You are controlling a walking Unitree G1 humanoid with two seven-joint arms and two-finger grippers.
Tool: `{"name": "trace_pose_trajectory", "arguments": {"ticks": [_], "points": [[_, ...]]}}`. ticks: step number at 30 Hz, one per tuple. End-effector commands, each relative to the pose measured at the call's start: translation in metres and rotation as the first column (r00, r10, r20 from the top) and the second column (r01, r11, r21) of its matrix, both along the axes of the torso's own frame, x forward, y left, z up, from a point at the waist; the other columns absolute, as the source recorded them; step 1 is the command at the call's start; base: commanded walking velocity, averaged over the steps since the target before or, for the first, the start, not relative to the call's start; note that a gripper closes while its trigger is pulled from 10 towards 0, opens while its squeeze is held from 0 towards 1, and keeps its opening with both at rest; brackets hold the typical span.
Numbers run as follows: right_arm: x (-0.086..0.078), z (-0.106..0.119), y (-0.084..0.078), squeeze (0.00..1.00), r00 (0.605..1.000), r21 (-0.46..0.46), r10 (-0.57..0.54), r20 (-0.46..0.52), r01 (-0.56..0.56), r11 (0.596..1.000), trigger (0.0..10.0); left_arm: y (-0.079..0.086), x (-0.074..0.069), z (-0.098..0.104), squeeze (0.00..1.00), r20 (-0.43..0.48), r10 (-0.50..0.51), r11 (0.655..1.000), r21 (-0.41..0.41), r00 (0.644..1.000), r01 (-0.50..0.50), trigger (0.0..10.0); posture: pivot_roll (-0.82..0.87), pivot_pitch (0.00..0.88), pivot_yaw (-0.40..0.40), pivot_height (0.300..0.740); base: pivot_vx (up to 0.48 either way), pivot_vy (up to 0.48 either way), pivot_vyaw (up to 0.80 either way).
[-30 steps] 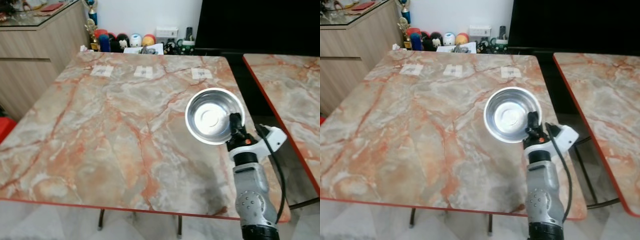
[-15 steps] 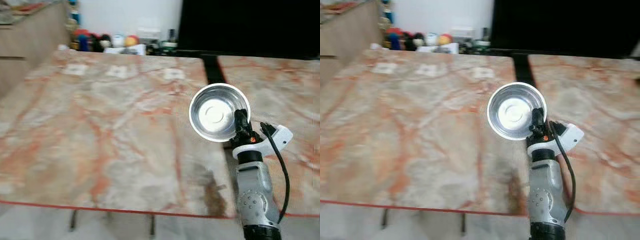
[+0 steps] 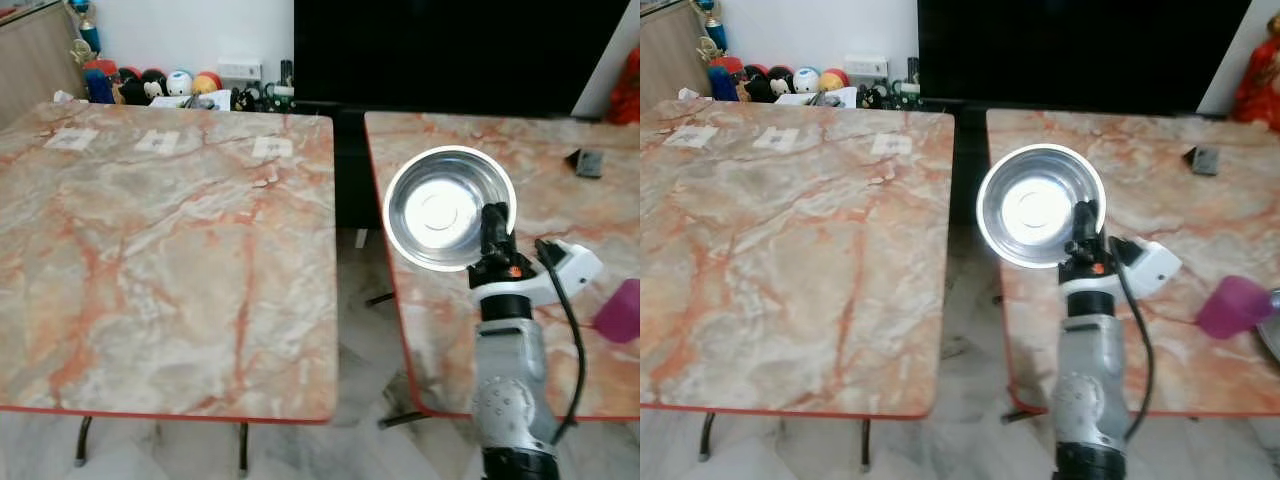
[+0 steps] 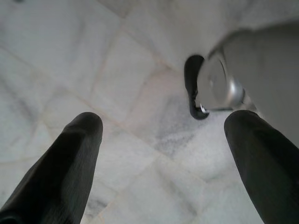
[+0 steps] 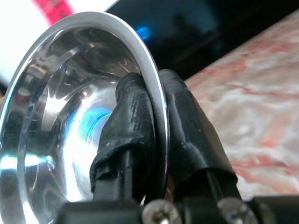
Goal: Setting the table
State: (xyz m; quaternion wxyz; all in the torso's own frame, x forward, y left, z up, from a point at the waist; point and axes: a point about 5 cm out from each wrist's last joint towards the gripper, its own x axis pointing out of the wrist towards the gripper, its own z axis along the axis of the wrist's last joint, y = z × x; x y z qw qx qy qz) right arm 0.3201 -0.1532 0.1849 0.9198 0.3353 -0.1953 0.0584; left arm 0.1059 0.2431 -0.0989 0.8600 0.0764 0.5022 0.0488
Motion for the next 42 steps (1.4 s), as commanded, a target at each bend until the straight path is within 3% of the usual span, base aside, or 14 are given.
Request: {"name": "trace_pose_trajectory", "arguments": {"ticks": [1,9,21,23,27,31,35,39,42], "points": [[-0.003,0.010,-0.007,0.00,0.998,-0.002,-0.033,0.046,0.034,0.999,10.0,-0.001,0.002,0.000,0.00,-0.003,-0.007,1.000,-0.006,1.000,0.007,10.0,0.01,0.074,-0.007,0.740,0.000,-0.458,0.00],[-0.003,0.015,-0.010,0.00,0.996,-0.002,-0.055,0.065,0.055,0.998,10.0,-0.001,0.010,0.002,0.00,0.010,-0.001,1.000,-0.005,1.000,0.001,10.0,0.01,0.082,-0.008,0.740,0.000,-0.455,0.00],[-0.005,0.021,-0.022,0.00,0.987,-0.027,-0.141,0.078,0.144,0.989,10.0,-0.011,0.006,-0.001,0.00,0.008,-0.003,1.000,-0.013,1.000,0.003,10.0,0.00,0.094,-0.008,0.740,0.000,-0.454,0.00],[-0.006,0.022,-0.026,0.00,0.982,-0.028,-0.171,0.080,0.174,0.984,10.0,-0.011,0.005,-0.002,0.00,0.008,0.000,1.000,-0.014,1.000,0.000,10.0,0.00,0.095,-0.009,0.740,0.000,-0.392,0.00],[-0.011,0.022,-0.049,0.00,0.946,0.030,-0.319,0.050,0.318,0.948,10.0,-0.012,-0.003,-0.004,0.00,0.000,0.015,1.000,-0.011,1.000,-0.015,10.0,0.00,0.103,-0.008,0.740,0.000,0.000,0.00],[-0.015,0.023,-0.058,0.00,0.927,0.033,-0.373,0.040,0.372,0.928,10.0,-0.010,-0.006,-0.004,0.00,-0.005,0.014,1.000,-0.009,1.000,-0.014,10.0,0.00,0.107,-0.005,0.740,0.000,0.000,0.00],[-0.021,0.017,-0.066,0.00,0.890,0.048,-0.454,-0.039,0.456,0.889,10.0,-0.008,-0.002,-0.003,0.00,-0.002,0.009,1.000,-0.005,1.000,-0.009,10.0,-0.01,0.110,-0.003,0.740,0.000,0.000,0.00],[-0.020,0.006,-0.064,0.00,0.871,-0.031,-0.478,-0.113,0.478,0.878,10.0,-0.008,0.002,-0.002,0.00,0.003,0.007,1.000,-0.005,1.000,-0.007,10.0,-0.01,0.110,-0.002,0.740,0.000,0.000,0.00],[-0.015,-0.022,-0.063,0.00,0.827,-0.133,-0.474,-0.302,0.456,0.880,10.0,-0.007,0.004,-0.001,0.00,0.007,0.004,1.000,-0.005,1.000,-0.004,10.0,-0.01,0.108,0.001,0.740,0.000,0.000,0.00]]}}
